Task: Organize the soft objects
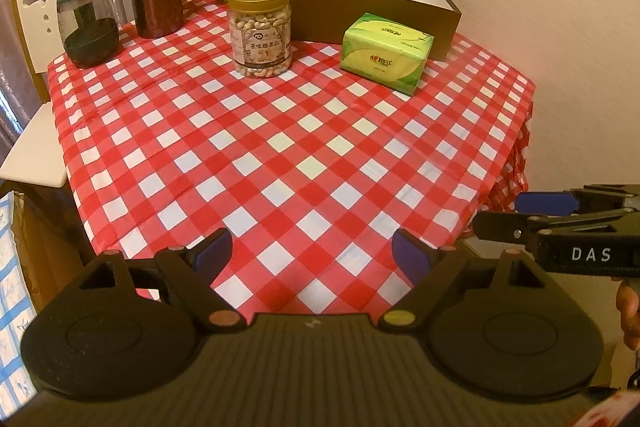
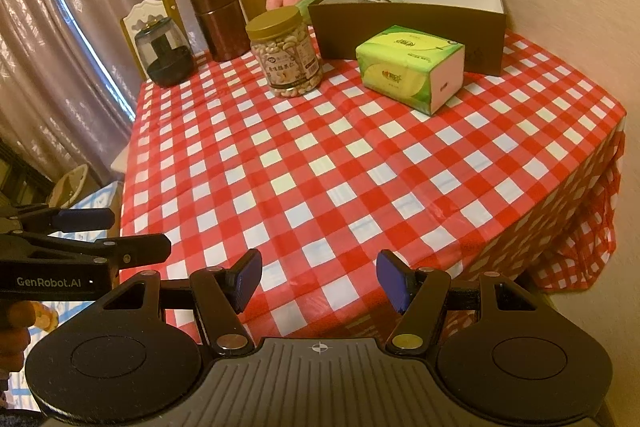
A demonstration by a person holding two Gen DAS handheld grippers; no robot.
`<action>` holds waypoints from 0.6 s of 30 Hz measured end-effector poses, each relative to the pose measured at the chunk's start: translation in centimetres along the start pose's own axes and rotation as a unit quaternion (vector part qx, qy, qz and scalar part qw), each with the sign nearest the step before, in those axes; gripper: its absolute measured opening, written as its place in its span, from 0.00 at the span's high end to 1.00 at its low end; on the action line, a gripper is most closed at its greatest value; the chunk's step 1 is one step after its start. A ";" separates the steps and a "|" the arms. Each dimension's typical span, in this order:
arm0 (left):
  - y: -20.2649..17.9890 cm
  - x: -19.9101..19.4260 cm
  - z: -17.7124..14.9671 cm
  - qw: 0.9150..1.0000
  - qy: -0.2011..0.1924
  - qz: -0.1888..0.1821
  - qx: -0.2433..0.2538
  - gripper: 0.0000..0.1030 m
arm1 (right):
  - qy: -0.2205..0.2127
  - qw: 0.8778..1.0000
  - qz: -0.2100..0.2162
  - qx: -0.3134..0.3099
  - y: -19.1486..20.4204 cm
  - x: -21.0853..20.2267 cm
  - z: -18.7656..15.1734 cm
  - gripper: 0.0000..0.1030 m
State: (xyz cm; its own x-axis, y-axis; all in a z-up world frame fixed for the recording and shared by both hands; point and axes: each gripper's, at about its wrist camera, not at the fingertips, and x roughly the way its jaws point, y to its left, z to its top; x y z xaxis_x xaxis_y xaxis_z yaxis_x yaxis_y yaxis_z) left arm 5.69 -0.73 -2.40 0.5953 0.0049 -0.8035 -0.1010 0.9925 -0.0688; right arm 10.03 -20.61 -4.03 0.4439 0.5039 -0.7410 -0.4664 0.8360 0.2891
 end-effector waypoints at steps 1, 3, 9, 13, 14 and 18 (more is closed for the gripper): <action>0.0 0.0 0.0 1.000 0.000 0.000 0.000 0.17 | 0.000 1.000 0.000 0.000 0.0 0.0 0.0 0.38; 0.0 0.0 0.0 1.000 0.000 0.001 -0.001 0.17 | 0.000 1.000 0.000 0.000 0.0 0.0 0.0 0.38; 0.0 -0.2 0.2 1.000 -0.003 0.001 0.000 0.17 | -0.002 1.000 0.000 0.000 0.0 -0.1 0.3 0.38; -0.1 -0.2 0.2 1.000 -0.004 0.001 0.000 0.17 | -0.004 1.000 0.000 -0.001 0.0 -0.3 0.3 0.38; 0.0 -0.2 0.1 1.000 -0.003 0.001 0.000 0.17 | -0.005 1.000 0.000 0.000 0.0 -0.3 0.3 0.38; -0.2 -0.4 0.2 1.000 -0.005 0.000 0.002 0.17 | -0.008 1.000 -0.001 0.001 0.0 -0.5 0.2 0.38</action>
State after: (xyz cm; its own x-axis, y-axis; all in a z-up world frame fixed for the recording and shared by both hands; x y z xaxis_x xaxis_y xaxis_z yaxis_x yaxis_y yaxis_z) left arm 5.66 -0.88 -1.92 0.6039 0.0060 -0.7970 -0.0969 0.9931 -0.0660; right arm 9.93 -20.83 -3.57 0.4562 0.5056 -0.7323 -0.4641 0.8373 0.2890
